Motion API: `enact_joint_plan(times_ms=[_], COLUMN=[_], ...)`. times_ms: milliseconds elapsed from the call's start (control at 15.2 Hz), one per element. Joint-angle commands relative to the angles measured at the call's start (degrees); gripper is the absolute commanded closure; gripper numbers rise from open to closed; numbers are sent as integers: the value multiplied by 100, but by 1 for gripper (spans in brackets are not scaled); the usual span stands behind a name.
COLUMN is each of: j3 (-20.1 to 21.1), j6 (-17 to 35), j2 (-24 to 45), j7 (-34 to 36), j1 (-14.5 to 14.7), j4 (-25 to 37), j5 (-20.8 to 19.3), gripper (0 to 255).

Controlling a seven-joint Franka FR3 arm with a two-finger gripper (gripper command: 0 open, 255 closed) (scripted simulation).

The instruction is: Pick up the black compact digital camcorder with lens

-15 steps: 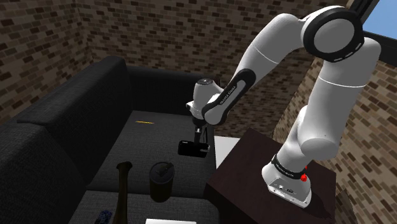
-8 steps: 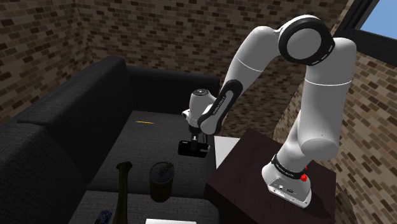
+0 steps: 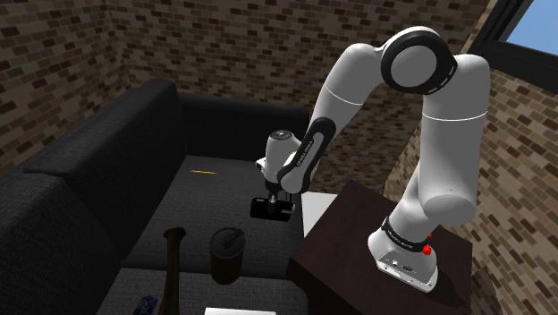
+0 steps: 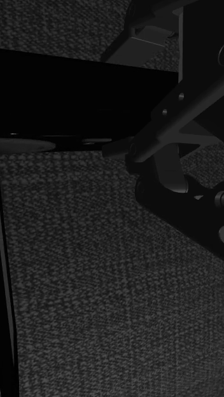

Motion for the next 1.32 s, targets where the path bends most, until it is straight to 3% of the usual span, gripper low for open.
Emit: enact_joint_plan(times_ms=[0,330,1254], j3=[-1,-2,93], j6=[7,8,-1047], j2=[13,9,-1265], j7=[1,3,-82], j1=[0,3,-67], j4=[4,-1,-220], j5=[0,-1,119], gripper=[255,255,255])
